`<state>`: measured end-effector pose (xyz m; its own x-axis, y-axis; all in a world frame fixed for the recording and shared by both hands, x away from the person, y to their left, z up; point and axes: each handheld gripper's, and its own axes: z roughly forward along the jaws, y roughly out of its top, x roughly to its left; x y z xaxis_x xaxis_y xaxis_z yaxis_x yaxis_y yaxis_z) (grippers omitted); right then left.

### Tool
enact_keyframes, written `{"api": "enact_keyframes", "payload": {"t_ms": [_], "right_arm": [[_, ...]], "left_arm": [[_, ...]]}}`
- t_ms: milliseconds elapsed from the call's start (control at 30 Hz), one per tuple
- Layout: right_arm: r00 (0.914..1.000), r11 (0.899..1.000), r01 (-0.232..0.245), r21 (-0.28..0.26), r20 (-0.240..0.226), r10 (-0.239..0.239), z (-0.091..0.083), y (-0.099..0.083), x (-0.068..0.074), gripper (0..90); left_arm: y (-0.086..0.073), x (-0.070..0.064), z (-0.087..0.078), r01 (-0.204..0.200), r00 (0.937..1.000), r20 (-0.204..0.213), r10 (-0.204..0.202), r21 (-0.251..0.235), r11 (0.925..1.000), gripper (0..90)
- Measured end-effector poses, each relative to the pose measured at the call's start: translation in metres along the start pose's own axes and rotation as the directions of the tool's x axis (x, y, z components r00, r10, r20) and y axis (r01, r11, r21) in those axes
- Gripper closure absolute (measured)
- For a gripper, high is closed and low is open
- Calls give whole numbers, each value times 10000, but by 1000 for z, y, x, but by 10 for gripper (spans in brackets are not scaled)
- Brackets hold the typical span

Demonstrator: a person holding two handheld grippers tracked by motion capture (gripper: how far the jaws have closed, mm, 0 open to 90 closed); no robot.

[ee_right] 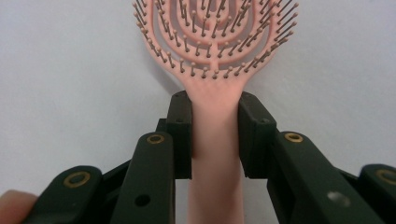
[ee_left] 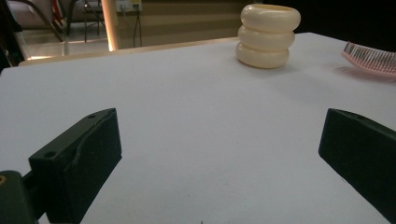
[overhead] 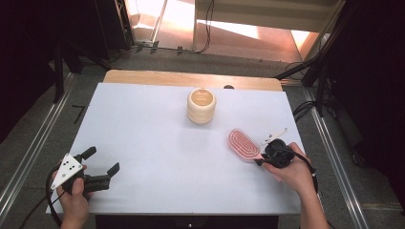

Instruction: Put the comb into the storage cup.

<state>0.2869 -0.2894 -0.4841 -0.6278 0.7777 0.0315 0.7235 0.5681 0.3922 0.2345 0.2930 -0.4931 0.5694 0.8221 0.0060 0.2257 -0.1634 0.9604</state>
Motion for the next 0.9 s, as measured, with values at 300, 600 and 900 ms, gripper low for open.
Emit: {"api": "enact_keyframes", "payload": {"t_ms": [300,600,900], "right_arm": [[9996,9973,38,-733,-271,-58,-6,1,2,674],[9994,9912,-62,-1321,-341,17,-9,1,2,674],[9995,9851,-45,-1720,-301,-7,-11,2,5,675]], "left_arm": [[6,-13,5,-471,9988,114,469,147,9988,0],[27,-40,16,-1015,9930,607,1013,8,9948,0],[43,-52,26,-1085,9873,1164,1082,-40,9941,0]]}}
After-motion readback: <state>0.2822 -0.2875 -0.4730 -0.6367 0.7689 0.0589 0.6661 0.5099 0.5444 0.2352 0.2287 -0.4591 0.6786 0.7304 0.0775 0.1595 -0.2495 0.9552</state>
